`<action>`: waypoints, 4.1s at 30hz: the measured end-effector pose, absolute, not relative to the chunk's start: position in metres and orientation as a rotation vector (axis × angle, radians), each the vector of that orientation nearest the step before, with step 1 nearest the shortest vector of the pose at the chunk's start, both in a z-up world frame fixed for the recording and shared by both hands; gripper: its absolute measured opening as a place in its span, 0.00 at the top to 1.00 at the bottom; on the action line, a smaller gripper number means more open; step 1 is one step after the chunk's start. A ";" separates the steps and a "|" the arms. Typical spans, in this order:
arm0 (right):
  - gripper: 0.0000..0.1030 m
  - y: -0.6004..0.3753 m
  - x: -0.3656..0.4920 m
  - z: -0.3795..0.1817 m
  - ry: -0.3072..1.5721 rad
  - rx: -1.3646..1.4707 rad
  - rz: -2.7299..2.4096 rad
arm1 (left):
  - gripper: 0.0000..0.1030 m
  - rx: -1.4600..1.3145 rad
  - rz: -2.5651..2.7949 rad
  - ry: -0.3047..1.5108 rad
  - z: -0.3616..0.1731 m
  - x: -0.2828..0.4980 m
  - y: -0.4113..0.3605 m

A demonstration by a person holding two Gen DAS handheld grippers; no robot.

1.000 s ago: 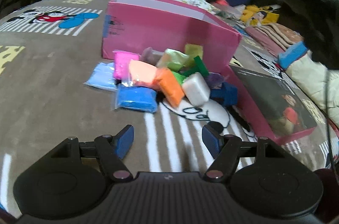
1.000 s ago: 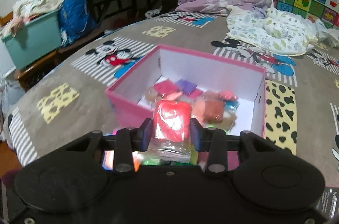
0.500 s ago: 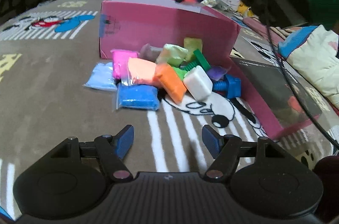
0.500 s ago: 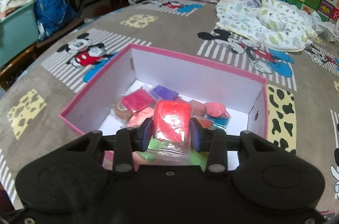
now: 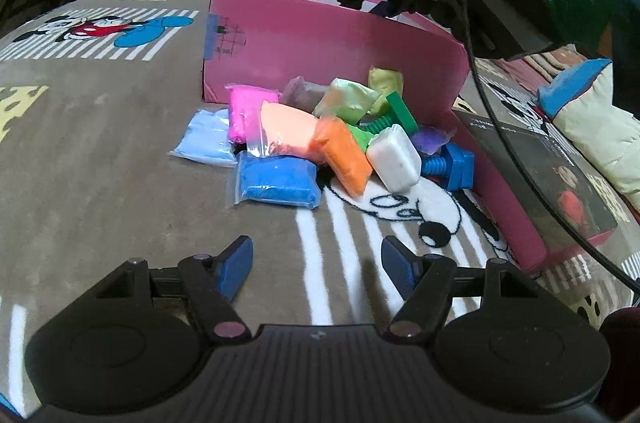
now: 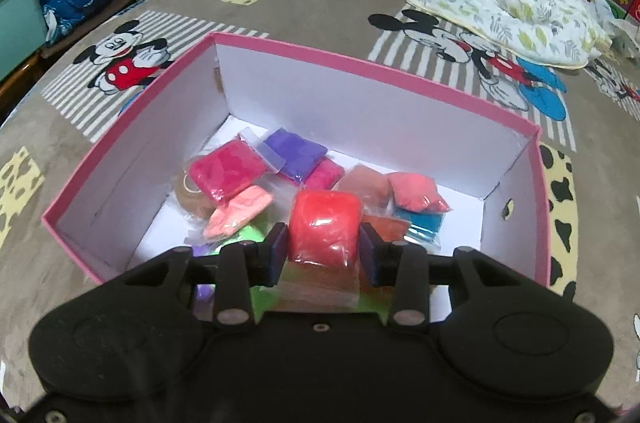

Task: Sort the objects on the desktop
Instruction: 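Lower the red packet into the pink box and open the right gripper, then move the right gripper back to the pile and grasp the blue plastic toy, then lift the blue toy and lower it into the pink box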

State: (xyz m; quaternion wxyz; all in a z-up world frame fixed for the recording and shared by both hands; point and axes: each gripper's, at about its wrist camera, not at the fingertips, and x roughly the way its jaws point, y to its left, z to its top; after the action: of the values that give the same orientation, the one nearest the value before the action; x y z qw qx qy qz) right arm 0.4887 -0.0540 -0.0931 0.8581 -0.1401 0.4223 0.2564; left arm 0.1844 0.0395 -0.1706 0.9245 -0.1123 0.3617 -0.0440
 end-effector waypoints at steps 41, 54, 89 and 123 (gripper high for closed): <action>0.39 -0.160 0.314 -0.138 0.794 -0.226 0.435 | 0.17 -0.213 -0.100 0.696 -0.164 0.179 0.039; 0.54 -0.160 0.314 -0.161 0.771 -0.144 0.368 | 0.17 -0.086 -0.089 0.571 -0.149 0.170 0.026; 0.76 -0.173 0.291 -0.104 0.698 -0.048 0.503 | 0.17 -0.084 -0.089 0.552 -0.143 0.166 0.028; 0.76 -0.133 0.391 -0.022 0.614 -0.015 0.575 | 0.17 -0.117 -0.075 0.552 -0.145 0.170 0.035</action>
State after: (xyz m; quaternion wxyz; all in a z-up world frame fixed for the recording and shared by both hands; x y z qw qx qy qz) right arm 0.3913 -0.1328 -0.0223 0.9128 -0.0070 0.2983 0.2790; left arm 0.1703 0.0354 -0.1450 0.9598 -0.0578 0.2722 -0.0369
